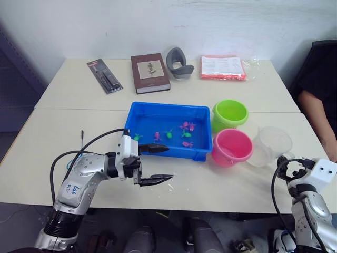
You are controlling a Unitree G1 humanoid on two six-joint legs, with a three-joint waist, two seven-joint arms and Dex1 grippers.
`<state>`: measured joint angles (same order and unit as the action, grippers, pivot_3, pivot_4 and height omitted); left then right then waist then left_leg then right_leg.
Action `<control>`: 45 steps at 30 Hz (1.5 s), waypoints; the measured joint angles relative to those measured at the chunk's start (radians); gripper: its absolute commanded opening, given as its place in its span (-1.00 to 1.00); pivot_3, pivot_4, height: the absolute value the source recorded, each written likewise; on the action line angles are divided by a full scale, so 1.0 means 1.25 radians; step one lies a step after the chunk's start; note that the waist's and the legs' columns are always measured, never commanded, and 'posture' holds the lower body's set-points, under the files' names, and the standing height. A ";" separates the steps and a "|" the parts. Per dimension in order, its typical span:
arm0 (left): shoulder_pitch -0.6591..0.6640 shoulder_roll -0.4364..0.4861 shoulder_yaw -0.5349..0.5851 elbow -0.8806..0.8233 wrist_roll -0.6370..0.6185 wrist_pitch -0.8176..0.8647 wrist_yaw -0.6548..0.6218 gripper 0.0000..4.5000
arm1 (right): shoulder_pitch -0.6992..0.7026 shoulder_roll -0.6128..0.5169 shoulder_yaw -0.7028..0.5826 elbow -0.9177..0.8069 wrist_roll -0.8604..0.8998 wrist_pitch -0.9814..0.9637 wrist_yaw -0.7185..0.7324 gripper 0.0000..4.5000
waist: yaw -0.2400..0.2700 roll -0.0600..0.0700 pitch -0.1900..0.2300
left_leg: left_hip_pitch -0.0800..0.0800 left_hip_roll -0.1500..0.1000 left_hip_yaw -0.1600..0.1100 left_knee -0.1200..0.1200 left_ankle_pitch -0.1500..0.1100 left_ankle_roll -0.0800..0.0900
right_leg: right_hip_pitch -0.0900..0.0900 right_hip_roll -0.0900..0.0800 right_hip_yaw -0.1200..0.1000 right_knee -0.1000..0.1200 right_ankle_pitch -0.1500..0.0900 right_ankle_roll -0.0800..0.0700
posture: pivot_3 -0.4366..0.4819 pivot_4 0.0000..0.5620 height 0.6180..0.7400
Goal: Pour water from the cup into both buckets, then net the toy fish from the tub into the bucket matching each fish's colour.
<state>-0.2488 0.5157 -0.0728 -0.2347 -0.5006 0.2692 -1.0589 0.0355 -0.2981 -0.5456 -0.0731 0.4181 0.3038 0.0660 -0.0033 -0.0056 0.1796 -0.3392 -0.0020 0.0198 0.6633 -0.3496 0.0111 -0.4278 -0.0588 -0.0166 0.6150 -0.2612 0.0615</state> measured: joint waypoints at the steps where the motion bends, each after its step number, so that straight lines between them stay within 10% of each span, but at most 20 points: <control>1: -0.003 -0.003 -0.001 0.007 0.002 -0.002 0.000 1.00 | -0.003 0.000 0.000 0.000 0.000 0.000 0.002 0.38 | 0.000 0.000 0.000 | 0.000 0.000 0.000 0.000 0.000 0.000 | 0.000 0.000 0.000 0.000 0.000 0.000 | -0.05 -0.47 1.00; 7: -0.004 -0.004 -0.005 0.013 0.010 -0.017 -0.003 1.00 | -0.018 0.000 -0.007 -0.001 0.025 -0.001 0.009 -0.98 | 0.000 0.000 0.000 | 0.000 0.000 0.000 0.000 0.000 0.000 | 0.000 0.000 0.000 0.000 0.000 0.000 | -0.05 -0.47 1.00; 21: -0.052 -0.043 0.020 0.042 -0.049 0.032 0.010 1.00 | 0.025 -0.138 -0.008 -0.219 0.049 0.114 0.020 -0.98 | 0.000 0.000 0.000 | -0.001 0.000 0.001 0.000 0.000 0.000 | 0.000 0.000 0.001 0.000 0.000 0.001 | -0.05 -0.47 1.00; 34: -0.064 -0.066 0.011 0.059 -0.063 0.053 0.007 1.00 | 0.039 -0.425 0.152 -0.345 -0.278 0.131 0.083 -0.98 | 0.003 -0.001 0.001 | -0.002 -0.001 0.000 0.001 0.000 0.001 | 0.000 0.001 0.001 -0.003 0.001 0.003 | -0.05 -0.47 1.00; 45: -0.074 -0.083 0.010 0.075 -0.049 0.037 0.008 1.00 | 0.018 -0.428 0.191 -0.312 -0.443 0.016 0.101 -0.98 | 0.003 -0.001 0.001 | -0.003 -0.001 0.000 0.001 0.001 0.001 | 0.000 0.001 0.001 -0.003 0.001 0.003 | -0.05 -0.47 1.00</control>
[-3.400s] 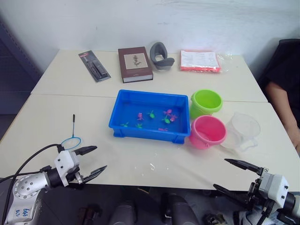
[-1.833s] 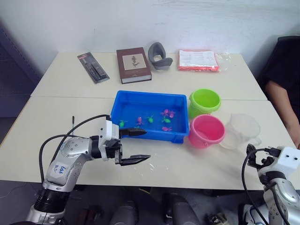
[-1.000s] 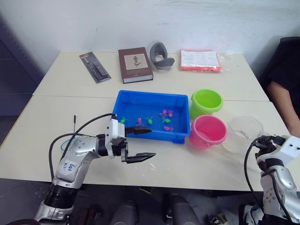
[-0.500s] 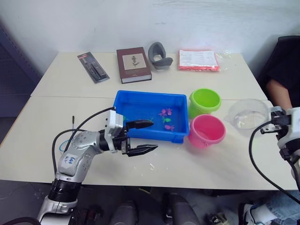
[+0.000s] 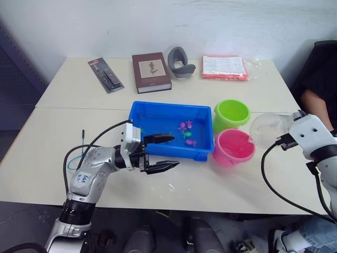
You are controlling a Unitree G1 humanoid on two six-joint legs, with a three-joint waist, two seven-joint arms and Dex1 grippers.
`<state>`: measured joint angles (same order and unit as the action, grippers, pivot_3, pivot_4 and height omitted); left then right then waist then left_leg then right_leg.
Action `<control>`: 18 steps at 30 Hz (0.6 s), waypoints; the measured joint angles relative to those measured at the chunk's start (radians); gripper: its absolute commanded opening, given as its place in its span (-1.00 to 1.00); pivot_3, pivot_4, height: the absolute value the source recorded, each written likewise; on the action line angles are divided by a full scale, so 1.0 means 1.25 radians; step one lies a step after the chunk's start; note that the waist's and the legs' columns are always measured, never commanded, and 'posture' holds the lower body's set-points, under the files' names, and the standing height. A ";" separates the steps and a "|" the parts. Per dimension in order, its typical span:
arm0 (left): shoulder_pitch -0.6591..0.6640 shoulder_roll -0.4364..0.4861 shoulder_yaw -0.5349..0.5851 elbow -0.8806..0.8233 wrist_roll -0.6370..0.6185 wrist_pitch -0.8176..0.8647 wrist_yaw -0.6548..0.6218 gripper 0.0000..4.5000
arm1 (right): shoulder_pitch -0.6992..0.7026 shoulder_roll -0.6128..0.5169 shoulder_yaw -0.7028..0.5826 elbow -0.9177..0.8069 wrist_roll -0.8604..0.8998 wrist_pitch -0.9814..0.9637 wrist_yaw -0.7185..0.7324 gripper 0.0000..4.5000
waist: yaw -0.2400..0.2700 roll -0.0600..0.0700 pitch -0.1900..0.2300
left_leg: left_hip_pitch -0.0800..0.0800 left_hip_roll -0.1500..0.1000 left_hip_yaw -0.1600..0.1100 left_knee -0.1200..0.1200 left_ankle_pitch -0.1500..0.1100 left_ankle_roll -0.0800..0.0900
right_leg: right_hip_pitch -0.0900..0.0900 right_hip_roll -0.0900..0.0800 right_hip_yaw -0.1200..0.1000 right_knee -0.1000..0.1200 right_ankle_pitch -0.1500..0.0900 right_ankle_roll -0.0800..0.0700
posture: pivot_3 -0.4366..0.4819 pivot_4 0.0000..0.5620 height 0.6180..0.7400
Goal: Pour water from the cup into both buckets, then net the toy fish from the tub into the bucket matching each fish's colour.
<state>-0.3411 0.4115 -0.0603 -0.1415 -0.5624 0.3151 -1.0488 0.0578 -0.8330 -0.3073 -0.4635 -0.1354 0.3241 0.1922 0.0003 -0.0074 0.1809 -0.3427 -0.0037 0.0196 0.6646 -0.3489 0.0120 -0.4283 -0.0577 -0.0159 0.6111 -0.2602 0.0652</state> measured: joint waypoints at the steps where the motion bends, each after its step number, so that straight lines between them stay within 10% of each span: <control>1: 0.000 -0.001 0.000 0.000 0.002 -0.001 0.000 1.00 | -0.002 0.009 0.000 0.004 -0.008 -0.015 0.000 -0.98 | 0.000 0.000 0.000 | 0.000 0.000 0.000 0.000 0.000 0.000 | 0.000 0.000 0.000 0.000 0.000 0.000 | -0.05 -0.47 1.00; 18: 0.000 -0.014 -0.009 0.008 0.028 -0.035 0.003 1.00 | -0.037 0.052 0.020 0.056 -0.097 -0.128 0.012 -0.98 | 0.000 0.000 0.000 | 0.000 0.000 0.000 0.000 0.000 0.000 | 0.000 0.000 0.000 0.000 0.000 0.000 | -0.05 -0.47 1.00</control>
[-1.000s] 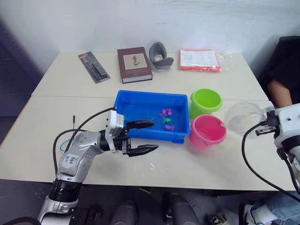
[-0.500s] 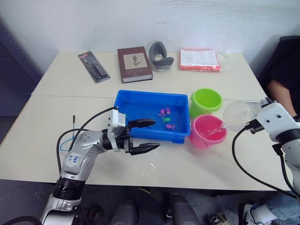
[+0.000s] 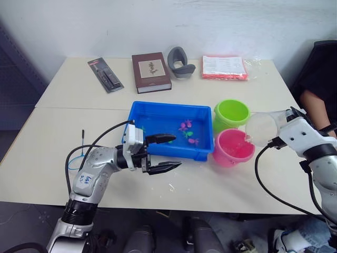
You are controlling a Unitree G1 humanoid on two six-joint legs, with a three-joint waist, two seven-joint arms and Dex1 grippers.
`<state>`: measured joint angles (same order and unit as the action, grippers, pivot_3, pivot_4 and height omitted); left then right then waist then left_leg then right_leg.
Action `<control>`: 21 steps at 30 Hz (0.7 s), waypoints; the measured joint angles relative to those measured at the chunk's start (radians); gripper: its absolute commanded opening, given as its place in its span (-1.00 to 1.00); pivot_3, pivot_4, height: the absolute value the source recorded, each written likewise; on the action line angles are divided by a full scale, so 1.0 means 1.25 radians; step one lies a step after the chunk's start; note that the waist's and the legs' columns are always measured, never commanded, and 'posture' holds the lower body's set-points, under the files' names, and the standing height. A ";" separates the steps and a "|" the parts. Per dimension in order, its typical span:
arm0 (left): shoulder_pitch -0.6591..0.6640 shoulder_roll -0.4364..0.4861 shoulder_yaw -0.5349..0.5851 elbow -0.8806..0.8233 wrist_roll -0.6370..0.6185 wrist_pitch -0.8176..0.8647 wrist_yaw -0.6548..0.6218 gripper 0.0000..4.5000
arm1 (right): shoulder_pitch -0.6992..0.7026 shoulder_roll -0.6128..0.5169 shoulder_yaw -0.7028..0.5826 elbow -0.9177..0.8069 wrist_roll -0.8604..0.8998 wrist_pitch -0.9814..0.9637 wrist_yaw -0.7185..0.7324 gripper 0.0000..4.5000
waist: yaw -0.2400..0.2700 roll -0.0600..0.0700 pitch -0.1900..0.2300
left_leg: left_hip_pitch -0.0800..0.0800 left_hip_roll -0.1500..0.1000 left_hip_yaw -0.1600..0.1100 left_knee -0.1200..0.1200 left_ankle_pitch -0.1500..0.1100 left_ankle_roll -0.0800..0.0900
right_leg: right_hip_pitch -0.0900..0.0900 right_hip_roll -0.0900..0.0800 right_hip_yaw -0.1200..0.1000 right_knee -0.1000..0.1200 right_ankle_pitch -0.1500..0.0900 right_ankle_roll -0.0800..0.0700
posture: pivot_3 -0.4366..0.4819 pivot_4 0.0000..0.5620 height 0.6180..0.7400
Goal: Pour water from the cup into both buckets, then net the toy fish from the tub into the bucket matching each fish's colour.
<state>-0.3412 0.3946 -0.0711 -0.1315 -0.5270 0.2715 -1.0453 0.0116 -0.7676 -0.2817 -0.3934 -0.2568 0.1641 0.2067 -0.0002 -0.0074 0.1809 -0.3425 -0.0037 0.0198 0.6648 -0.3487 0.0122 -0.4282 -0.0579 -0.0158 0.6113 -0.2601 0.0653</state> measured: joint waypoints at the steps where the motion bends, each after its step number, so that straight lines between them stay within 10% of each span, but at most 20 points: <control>1: 0.000 -0.001 0.000 0.002 0.000 0.000 0.001 1.00 | -0.002 0.008 0.000 0.000 0.001 -0.002 0.000 -0.98 | 0.000 0.000 0.000 | 0.000 0.000 0.000 0.000 0.000 0.000 | 0.000 0.000 0.000 0.000 0.000 0.000 | -0.05 -0.47 1.00; 11: -0.004 -0.003 0.010 0.021 0.005 -0.014 0.018 1.00 | -0.099 0.199 -0.128 -0.003 0.206 0.213 0.000 -0.98 | 0.000 0.000 0.000 | 0.000 0.000 0.000 0.000 0.000 0.000 | 0.000 -0.001 0.000 0.001 0.000 0.000 | -0.05 -0.47 1.00; 21: -0.063 -0.053 0.060 0.058 -0.012 0.047 0.122 1.00 | -0.289 0.181 -0.168 0.126 0.300 0.357 -0.021 -0.98 | -0.003 0.000 0.000 | 0.000 0.000 0.000 0.000 0.000 0.000 | -0.001 -0.001 0.000 0.001 0.000 0.000 | -0.05 -0.47 1.00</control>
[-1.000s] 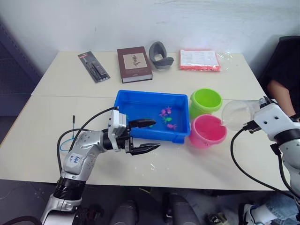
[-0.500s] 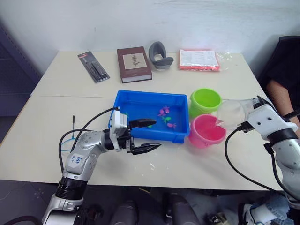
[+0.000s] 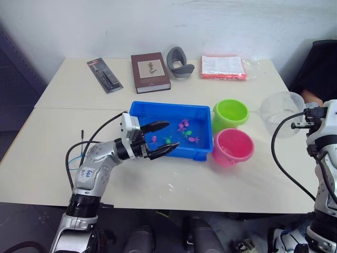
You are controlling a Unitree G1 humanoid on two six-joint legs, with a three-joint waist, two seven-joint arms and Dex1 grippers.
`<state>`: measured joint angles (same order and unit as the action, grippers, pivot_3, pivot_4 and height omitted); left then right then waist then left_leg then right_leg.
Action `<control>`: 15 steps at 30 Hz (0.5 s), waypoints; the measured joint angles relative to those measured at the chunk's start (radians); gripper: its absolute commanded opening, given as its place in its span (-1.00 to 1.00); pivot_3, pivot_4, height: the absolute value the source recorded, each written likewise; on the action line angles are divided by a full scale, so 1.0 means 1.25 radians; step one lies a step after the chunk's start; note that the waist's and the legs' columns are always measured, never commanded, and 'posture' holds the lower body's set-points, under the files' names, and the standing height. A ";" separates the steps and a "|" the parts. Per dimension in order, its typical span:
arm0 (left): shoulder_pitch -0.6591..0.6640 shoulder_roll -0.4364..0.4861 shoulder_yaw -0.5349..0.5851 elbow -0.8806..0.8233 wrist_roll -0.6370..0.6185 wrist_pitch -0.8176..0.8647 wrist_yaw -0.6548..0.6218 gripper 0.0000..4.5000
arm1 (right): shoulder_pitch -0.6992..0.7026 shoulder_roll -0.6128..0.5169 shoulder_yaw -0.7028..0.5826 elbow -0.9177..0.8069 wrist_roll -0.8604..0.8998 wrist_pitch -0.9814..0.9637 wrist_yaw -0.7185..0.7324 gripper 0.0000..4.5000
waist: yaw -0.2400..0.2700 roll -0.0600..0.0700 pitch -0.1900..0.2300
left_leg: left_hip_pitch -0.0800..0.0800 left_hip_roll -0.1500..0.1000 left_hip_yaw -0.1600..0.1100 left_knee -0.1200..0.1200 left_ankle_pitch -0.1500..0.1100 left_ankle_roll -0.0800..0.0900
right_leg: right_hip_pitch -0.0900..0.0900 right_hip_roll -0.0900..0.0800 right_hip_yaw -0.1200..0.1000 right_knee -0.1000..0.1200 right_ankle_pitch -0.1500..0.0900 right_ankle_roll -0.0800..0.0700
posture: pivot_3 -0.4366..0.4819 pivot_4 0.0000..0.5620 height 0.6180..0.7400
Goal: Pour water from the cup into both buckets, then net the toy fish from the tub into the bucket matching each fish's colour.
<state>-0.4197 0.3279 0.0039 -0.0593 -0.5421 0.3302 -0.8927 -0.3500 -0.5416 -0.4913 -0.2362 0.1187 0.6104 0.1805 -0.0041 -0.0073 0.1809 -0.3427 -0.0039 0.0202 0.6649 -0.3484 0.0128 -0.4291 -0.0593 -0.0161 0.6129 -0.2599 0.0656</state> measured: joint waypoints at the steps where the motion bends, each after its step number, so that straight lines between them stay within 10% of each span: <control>1: -0.001 -0.001 0.000 0.000 -0.001 0.004 0.003 1.00 | -0.019 -0.004 0.013 0.020 -0.006 -0.002 -0.004 -0.98 | 0.000 0.000 0.000 | 0.000 0.000 0.000 0.000 0.000 0.000 | 0.000 0.000 0.000 0.000 0.000 0.000 | -0.05 -0.47 1.00; 15: 0.000 0.001 -0.004 0.012 0.000 0.018 0.004 1.00 | -0.160 -0.102 0.267 0.259 -0.209 -0.191 -0.039 -0.98 | 0.001 0.000 0.000 | -0.010 -0.001 0.001 0.002 0.005 -0.005 | -0.011 -0.001 0.000 0.005 0.001 0.001 | -0.05 -0.47 1.00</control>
<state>-0.4200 0.3293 -0.0009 -0.0446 -0.5418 0.3533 -0.8875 -0.5494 -0.6691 -0.1580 0.0870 -0.1427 0.3720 0.1319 -0.0025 -0.0071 0.1808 -0.3555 -0.0049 0.0211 0.6676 -0.3422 0.0064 -0.4428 -0.0603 -0.0157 0.6190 -0.2591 0.0666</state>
